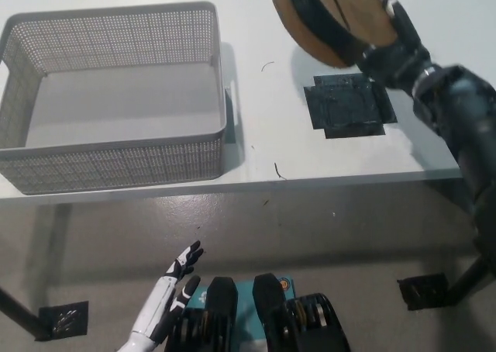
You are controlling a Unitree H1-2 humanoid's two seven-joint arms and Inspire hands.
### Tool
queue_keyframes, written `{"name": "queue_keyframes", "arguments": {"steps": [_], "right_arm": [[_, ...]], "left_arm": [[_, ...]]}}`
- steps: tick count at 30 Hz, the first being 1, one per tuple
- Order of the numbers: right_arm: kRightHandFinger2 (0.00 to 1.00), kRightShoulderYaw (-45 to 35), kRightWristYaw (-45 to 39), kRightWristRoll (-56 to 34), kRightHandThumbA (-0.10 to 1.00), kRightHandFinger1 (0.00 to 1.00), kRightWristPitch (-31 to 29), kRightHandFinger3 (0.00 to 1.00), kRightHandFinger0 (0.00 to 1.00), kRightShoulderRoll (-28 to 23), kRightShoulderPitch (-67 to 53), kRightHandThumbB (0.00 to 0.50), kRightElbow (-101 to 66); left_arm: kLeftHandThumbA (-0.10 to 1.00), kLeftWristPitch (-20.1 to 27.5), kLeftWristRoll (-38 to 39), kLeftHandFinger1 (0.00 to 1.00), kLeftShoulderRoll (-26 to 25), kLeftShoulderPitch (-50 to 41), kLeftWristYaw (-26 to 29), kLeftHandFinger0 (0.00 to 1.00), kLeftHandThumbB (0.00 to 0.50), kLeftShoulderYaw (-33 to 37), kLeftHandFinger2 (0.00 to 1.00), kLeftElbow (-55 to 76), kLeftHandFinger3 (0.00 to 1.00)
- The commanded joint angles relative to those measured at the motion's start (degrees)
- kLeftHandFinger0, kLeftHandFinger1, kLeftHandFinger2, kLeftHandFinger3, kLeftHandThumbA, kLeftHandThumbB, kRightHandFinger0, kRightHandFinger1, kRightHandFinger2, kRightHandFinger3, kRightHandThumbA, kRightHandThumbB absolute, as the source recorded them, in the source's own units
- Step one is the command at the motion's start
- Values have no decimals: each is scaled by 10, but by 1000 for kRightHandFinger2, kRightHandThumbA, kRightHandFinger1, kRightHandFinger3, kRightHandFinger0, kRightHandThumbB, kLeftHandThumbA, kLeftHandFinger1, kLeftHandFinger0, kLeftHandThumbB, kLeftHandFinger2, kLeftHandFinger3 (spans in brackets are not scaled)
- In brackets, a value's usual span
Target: Use the right hand to pick up a 3d printing filament and place it into a container on the left side
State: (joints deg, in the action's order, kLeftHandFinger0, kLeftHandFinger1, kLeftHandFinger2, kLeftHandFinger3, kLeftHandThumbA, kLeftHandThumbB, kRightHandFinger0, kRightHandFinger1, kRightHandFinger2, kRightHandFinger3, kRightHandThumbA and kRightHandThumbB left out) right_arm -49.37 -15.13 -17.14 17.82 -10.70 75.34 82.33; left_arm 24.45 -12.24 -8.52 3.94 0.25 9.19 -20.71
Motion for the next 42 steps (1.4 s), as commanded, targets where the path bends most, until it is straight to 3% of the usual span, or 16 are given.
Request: {"name": "queue_keyframes", "arguments": {"steps": [1, 10, 16, 19, 20, 21, 24, 25, 26, 30, 33, 34, 35, 36, 38, 42], "right_arm": [[709, 42, -17, -27, -100, 205, -10, 1000, 0, 20, 94, 108, -39], [660, 171, 23, 20, -100, 123, -20, 1000, 0, 69, 144, 90, -34], [909, 348, 98, 137, -100, 380, -107, 1000, 56, 119, 153, 154, -34], [892, 453, 137, 208, -100, 395, -123, 638, 21, 135, 159, 192, -31], [872, 472, 138, 217, -100, 406, -130, 395, 8, 138, 159, 175, -30], [844, 507, 142, 236, -100, 421, -137, 387, 4, 146, 160, 164, -28], [848, 561, 166, 257, -100, 455, -133, 687, 0, 165, 166, 153, -24], [841, 580, 172, 263, -100, 455, -139, 721, 0, 171, 167, 159, -23], [875, 597, 181, 269, -100, 584, -145, 706, 150, 179, 167, 177, -21], [834, 640, 186, 275, -100, 430, -160, 696, 0, 196, 165, 190, -13], [927, 659, 194, 278, -100, 515, -164, 808, 48, 207, 167, 202, -10], [1000, 664, 197, 280, -100, 813, -165, 933, 336, 210, 168, 216, -9], [1000, 662, 191, 277, 105, 1000, -165, 1000, 690, 210, 170, 300, -9], [1000, 659, 161, 270, 385, 1000, -161, 1000, 939, 213, 175, 353, -9], [1000, 668, 127, 277, 670, 1000, -159, 1000, 1000, 212, 185, 474, -11], [1000, 665, 100, 276, 829, 1000, -174, 1000, 1000, 202, 199, 500, -14]], "left_arm": [[1000, 25, 3, 1000, -6, -3, 0, 1000, 258, 8, 1000, 20, 1000], [1000, 25, 4, 1000, -4, -8, -10, 1000, 241, 11, 1000, 23, 1000], [1000, 24, -4, 1000, 0, -10, -10, 1000, 230, 13, 1000, 28, 1000], [1000, 15, -11, 1000, -3, -9, -12, 1000, 243, 13, 1000, 34, 1000], [1000, 15, -11, 1000, -4, -9, -13, 1000, 246, 13, 1000, 34, 1000], [1000, 16, -7, 1000, -2, -7, -15, 1000, 245, 13, 1000, 31, 1000], [1000, 16, -2, 1000, -1, -6, -18, 1000, 252, 13, 1000, 30, 1000], [1000, 17, -1, 1000, -1, -5, -19, 1000, 249, 12, 1000, 30, 1000], [1000, 14, -2, 1000, -1, -4, -19, 1000, 255, 12, 1000, 31, 1000], [1000, -2, -5, 1000, -1, -4, -26, 1000, 257, 13, 1000, 45, 1000], [1000, -1, -15, 1000, -4, -4, -26, 1000, 257, 16, 1000, 45, 1000], [1000, 2, -16, 1000, -5, -3, -28, 1000, 256, 17, 1000, 42, 1000], [1000, 3, -16, 1000, -5, -2, -28, 1000, 256, 17, 1000, 41, 1000], [1000, 1, -17, 1000, -5, -3, -30, 1000, 258, 18, 1000, 44, 1000], [1000, 0, -19, 1000, -6, -4, -32, 1000, 270, 20, 1000, 46, 1000], [1000, -9, -23, 1000, -8, -2, -34, 1000, 281, 20, 1000, 49, 1000]]}}
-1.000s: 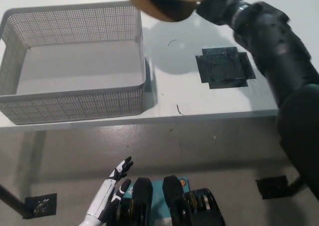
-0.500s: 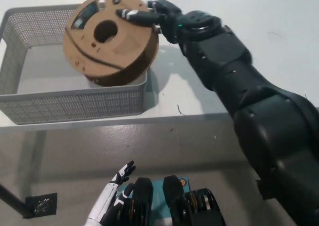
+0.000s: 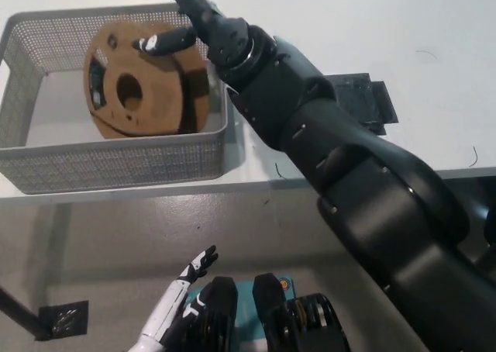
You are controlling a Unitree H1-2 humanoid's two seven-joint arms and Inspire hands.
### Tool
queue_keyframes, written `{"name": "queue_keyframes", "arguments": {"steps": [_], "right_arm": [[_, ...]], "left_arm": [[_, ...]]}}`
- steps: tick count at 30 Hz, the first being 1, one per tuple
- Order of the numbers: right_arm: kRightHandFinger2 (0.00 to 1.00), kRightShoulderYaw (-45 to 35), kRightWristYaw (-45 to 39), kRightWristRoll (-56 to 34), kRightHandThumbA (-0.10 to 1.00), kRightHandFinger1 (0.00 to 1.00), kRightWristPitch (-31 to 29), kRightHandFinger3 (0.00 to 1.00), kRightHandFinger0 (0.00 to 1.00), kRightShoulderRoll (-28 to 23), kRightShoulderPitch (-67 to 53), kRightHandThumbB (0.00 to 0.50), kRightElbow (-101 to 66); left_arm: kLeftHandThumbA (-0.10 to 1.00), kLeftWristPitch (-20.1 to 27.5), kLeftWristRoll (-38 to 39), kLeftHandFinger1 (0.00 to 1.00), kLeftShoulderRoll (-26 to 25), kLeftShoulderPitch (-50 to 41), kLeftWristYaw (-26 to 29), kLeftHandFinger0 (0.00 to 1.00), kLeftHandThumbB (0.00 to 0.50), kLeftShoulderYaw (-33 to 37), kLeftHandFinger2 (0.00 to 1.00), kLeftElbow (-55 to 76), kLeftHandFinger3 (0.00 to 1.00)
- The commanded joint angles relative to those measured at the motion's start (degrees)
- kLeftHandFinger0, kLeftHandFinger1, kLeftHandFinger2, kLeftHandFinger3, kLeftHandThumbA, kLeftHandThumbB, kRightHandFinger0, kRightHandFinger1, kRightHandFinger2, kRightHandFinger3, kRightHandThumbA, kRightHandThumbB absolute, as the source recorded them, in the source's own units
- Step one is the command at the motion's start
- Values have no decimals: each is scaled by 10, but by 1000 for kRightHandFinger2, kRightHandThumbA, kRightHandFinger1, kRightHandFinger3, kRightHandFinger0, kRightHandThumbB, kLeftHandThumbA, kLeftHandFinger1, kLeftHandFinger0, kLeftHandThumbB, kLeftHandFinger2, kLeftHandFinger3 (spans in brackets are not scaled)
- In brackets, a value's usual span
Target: Use the right hand to pick up a 3d printing filament and place it into a container on the left side
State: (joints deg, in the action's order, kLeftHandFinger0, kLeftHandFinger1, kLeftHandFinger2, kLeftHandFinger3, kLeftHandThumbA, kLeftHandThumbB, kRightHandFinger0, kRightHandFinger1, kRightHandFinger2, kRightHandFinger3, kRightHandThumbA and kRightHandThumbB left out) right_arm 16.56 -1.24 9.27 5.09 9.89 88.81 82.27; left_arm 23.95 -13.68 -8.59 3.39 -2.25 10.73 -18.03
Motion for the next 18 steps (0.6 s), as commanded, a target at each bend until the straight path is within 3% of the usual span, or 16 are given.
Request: {"name": "queue_keyframes", "arguments": {"steps": [1, 5, 6, 9, 10, 11, 12, 13, 15, 17, 18], "right_arm": [[1000, 6, -38, 16, 900, 1000, -47, 1000, 1000, -7, 69, 500, -13], [1000, 9, -39, 23, 968, 1000, -51, 1000, 1000, -22, 82, 480, -16], [1000, 19, -49, 34, 1000, 1000, -62, 1000, 1000, -34, 85, 434, -19], [1000, 4, -55, 22, 900, 1000, -85, 1000, 1000, -64, 88, 400, -27], [1000, 1, -56, 20, 1000, 1000, -89, 1000, 1000, -71, 89, 408, -30], [1000, 3, -55, 23, 905, 1000, -109, 1000, 1000, -83, 89, 369, -36], [1000, -2, -59, 20, 891, 1000, -122, 1000, 1000, -110, 97, 389, -48], [1000, 8, -62, 31, 918, 1000, -112, 1000, 1000, -122, 101, 389, -56], [1000, -8, -97, 15, 849, 1000, -117, 1000, 1000, -159, 86, 369, -121], [1000, -9, -138, 10, 854, 1000, -92, 1000, 1000, -190, 58, 309, -211], [1000, 1, -150, 22, 922, 1000, -93, 1000, 1000, -217, 38, 349, -264]], "left_arm": [[1000, -5, -11, 1000, -9, 1, -10, 1000, 274, 5, 1000, 23, 1000], [1000, -9, -15, 1000, -9, -4, -9, 1000, 281, 5, 1000, 27, 1000], [1000, -13, -16, 1000, -8, -7, -10, 1000, 275, 5, 1000, 31, 1000], [1000, -14, -15, 1000, -5, -14, -10, 1000, 279, 7, 1000, 34, 1000], [1000, -15, -15, 1000, -5, -17, -11, 1000, 280, 7, 1000, 36, 1000], [1000, -14, -14, 1000, -6, -17, -12, 1000, 283, 7, 1000, 36, 1000], [1000, -14, -4, 1000, -7, -9, -18, 1000, 276, 5, 1000, 33, 1000], [1000, -16, -1, 1000, -8, -9, -19, 1000, 275, 3, 1000, 35, 1000], [1000, -19, 0, 1000, -8, -12, -21, 1000, 272, 1, 1000, 38, 1000], [1000, -11, 1, 1000, -7, -10, -18, 1000, 257, -1, 1000, 32, 1000], [1000, -6, 1, 1000, -8, -11, -17, 1000, 255, -2, 1000, 29, 1000]]}}
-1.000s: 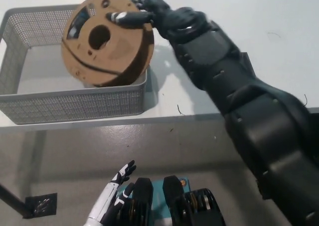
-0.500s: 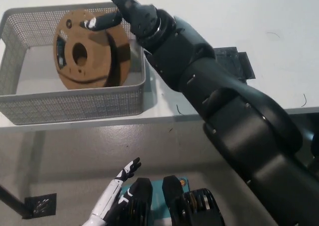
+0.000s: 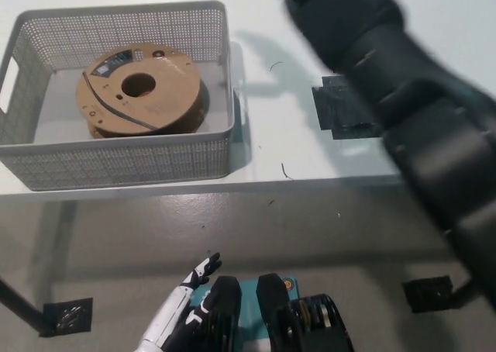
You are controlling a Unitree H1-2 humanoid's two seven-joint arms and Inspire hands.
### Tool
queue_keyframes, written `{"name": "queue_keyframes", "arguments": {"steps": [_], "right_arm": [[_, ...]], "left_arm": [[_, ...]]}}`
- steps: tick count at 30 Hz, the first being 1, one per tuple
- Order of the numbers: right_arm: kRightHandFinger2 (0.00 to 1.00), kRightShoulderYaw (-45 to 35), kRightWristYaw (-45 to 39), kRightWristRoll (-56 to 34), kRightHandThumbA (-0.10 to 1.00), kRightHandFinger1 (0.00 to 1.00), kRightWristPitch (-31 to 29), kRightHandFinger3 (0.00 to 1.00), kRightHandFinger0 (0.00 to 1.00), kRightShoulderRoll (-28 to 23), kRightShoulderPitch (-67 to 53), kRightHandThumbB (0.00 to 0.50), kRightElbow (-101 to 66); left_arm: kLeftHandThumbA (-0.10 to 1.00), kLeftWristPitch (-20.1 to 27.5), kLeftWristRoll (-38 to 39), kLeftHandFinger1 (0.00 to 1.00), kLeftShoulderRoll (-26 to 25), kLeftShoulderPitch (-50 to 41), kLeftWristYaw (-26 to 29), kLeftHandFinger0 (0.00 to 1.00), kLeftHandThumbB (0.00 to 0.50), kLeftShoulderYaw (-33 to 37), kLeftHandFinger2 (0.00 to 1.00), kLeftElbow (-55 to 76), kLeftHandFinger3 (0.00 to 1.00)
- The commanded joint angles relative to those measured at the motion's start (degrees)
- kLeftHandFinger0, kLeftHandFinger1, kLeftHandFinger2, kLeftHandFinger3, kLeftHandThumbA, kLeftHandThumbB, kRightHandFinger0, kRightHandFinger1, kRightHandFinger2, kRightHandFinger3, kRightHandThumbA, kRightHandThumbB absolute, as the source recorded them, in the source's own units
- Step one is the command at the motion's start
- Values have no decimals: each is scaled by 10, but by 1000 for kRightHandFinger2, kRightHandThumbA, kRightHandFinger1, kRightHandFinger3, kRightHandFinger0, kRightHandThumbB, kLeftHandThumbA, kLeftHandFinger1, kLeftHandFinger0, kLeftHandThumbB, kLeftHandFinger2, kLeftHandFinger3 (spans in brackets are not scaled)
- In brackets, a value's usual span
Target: Use the right hand to pick up a 3d printing filament and place it into a container on the left side
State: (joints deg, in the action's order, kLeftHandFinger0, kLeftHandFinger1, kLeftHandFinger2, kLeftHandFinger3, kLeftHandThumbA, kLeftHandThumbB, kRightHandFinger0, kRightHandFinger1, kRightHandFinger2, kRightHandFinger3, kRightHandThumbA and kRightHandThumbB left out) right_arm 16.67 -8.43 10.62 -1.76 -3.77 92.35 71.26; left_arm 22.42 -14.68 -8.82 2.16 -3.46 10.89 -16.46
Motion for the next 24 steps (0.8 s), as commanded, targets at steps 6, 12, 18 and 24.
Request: {"name": "queue_keyframes", "arguments": {"steps": [6, 12, 18, 24], "right_arm": [[1000, -17, -133, -5, 979, 1000, 68, 1000, 1000, -192, -109, 340, -481], [1000, -108, -133, -108, 978, 1000, 132, 1000, 1000, -247, -225, 373, -695], [1000, -200, -76, -203, 972, 1000, 143, 1000, 1000, -232, -356, 317, -867], [1000, -234, -21, -305, 981, 1000, 174, 1000, 1000, -196, -473, 347, -1039]], "left_arm": [[1000, 4, 11, 1000, -3, 7, 0, 1000, 275, -9, 1000, 6, 1000], [1000, 6, 7, 1000, 1, 9, 7, 1000, 259, -9, 1000, 2, 1000], [1000, 21, 9, 1000, 7, 2, 16, 1000, 246, -12, 1000, -4, 1000], [1000, 43, 35, 1000, 10, 6, 11, 1000, 280, -17, 1000, -15, 1000]]}}
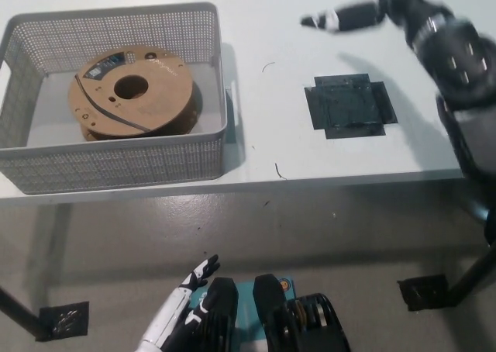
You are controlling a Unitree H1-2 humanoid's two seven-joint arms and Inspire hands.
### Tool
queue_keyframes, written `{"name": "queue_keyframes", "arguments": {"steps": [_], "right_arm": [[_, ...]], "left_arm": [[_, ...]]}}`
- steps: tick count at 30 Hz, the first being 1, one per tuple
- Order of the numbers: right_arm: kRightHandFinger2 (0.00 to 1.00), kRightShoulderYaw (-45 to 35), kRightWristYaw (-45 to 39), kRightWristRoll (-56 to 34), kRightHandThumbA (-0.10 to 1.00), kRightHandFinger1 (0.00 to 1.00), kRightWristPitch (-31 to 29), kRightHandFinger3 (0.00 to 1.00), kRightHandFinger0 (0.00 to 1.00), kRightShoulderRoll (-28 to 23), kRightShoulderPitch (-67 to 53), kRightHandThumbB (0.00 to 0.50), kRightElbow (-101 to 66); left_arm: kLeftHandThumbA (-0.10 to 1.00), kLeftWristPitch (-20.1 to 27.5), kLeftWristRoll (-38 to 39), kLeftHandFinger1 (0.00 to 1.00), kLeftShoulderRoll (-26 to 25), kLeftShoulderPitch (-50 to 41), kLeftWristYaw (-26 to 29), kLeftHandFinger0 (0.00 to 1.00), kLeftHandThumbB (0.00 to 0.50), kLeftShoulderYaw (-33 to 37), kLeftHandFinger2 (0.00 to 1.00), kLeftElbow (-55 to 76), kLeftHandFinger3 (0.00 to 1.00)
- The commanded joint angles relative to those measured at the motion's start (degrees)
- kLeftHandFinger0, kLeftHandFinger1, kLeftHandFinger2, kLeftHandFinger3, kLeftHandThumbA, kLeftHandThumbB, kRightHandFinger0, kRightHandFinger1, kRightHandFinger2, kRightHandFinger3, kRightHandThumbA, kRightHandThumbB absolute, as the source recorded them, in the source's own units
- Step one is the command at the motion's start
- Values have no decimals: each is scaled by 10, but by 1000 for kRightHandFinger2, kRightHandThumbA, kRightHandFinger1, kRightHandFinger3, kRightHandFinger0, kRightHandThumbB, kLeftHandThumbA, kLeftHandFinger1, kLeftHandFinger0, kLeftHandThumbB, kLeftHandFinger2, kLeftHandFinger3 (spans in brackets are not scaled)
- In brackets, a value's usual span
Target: Use the right hand to pick up a 3d printing filament and place it into a container on the left side
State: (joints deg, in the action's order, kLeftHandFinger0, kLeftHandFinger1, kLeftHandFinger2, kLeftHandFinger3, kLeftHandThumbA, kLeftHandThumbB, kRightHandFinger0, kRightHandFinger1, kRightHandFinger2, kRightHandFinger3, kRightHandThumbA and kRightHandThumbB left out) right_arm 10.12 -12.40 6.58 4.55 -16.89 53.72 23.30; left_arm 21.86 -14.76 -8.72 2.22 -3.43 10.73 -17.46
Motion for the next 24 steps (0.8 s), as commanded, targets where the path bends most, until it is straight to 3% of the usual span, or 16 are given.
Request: {"name": "queue_keyframes", "arguments": {"steps": [1, 6, 7, 11, 15, 17, 23, 24], "right_arm": [[1000, -169, 26, -279, 1000, 1000, 109, 1000, 1000, -62, -103, 334, -579], [1000, -155, 70, -333, 1000, 1000, 65, 1000, 1000, -34, -201, 278, -666], [1000, -143, 80, -331, 1000, 1000, 47, 1000, 1000, -19, -232, 307, -684], [1000, -99, 76, -330, 1000, 1000, -2, 1000, 1000, 24, -313, 348, -691], [1000, -64, 53, -303, 1000, 1000, -29, 1000, 1000, 55, -386, 309, -669], [1000, -58, 47, -294, 1000, 1000, -33, 1000, 1000, 69, -413, 327, -656], [1000, -48, 26, -238, 1000, 1000, -72, 1000, 1000, 107, -512, 202, -574], [1000, -49, 21, -227, 1000, 1000, -88, 1000, 1000, 111, -519, 163, -553]], "left_arm": [[1000, 50, 39, 1000, 9, 7, 11, 1000, 282, -17, 1000, -6, 1000], [1000, 51, 50, 1000, 10, 9, 9, 1000, 295, -20, 1000, -10, 1000], [1000, 51, 51, 1000, 9, 6, 9, 1000, 287, -20, 1000, -8, 1000], [1000, 51, 46, 1000, 9, 3, 10, 1000, 277, -19, 1000, -8, 1000], [1000, 51, 51, 1000, 7, 4, 5, 1000, 276, -20, 1000, -10, 1000], [1000, 51, 50, 1000, 5, 4, 5, 1000, 273, -21, 1000, -10, 1000], [1000, 51, 55, 1000, 5, 5, 6, 1000, 284, -28, 1000, -15, 1000], [1000, 51, 58, 1000, 5, 6, 5, 1000, 283, -28, 1000, -16, 1000]]}}
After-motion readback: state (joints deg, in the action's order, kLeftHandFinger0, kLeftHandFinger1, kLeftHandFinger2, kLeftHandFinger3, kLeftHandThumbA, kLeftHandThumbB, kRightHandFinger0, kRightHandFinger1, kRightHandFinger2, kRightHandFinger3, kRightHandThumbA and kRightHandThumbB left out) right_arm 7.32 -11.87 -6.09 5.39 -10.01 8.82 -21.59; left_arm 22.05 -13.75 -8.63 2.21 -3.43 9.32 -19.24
